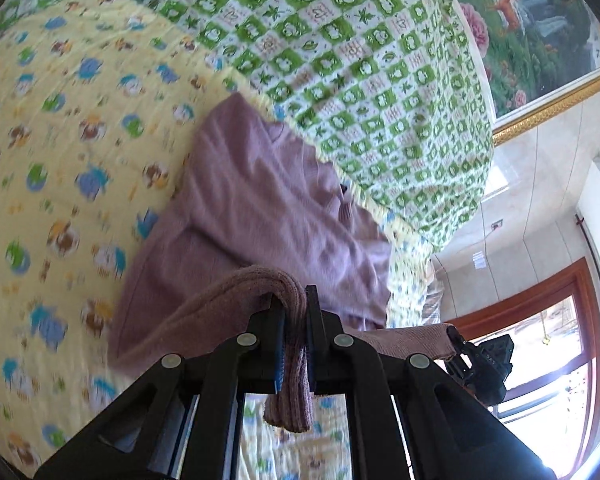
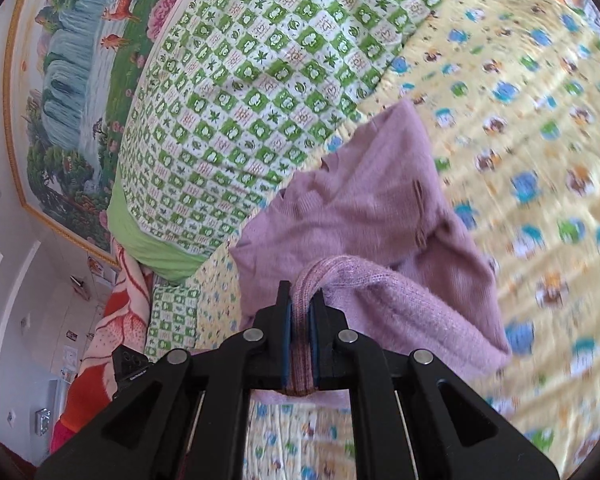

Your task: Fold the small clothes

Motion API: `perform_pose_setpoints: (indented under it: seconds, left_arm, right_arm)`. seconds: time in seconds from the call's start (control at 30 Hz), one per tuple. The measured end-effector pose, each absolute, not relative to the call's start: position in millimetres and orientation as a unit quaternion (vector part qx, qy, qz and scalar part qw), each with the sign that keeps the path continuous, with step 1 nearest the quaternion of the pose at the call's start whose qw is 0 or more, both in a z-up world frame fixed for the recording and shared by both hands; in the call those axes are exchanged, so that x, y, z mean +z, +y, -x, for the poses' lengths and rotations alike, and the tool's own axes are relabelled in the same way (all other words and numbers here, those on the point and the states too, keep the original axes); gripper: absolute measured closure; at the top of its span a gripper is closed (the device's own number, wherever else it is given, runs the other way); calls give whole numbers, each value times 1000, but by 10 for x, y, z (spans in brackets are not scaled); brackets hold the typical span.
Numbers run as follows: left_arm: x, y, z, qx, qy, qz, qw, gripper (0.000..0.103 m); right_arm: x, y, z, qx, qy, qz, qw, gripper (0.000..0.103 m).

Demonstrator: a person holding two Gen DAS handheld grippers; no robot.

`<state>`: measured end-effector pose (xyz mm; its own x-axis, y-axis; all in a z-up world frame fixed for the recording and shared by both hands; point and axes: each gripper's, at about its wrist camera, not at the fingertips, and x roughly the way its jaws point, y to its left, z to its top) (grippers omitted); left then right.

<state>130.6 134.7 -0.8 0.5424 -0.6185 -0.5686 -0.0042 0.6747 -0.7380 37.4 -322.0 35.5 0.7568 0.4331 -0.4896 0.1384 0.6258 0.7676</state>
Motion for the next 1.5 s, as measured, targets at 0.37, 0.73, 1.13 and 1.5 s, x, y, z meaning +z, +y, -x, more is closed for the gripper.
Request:
perform_pose_setpoints:
  seconds: [0.37, 0.73, 1.13, 1.5]
  left_arm:
    - [-85, 1173, -2456, -168, 440, 348, 811, 97]
    - [-450, 1093, -3401, -136, 449, 346, 813, 97]
    - [-692, 1084, -3585, -120, 444, 337, 821, 97]
    - [-638, 1087, -3720, -89, 462, 327, 820, 92]
  right_arm:
    - [256, -3547, -1489, 77, 336, -415, 842, 95]
    - [-142, -3917, -2348, 39, 354, -413, 838, 95]
    - [-489, -3992, -2555, 0, 394, -390, 832, 94]
    - [-394, -3934, -2778, -20, 429, -372, 823, 90]
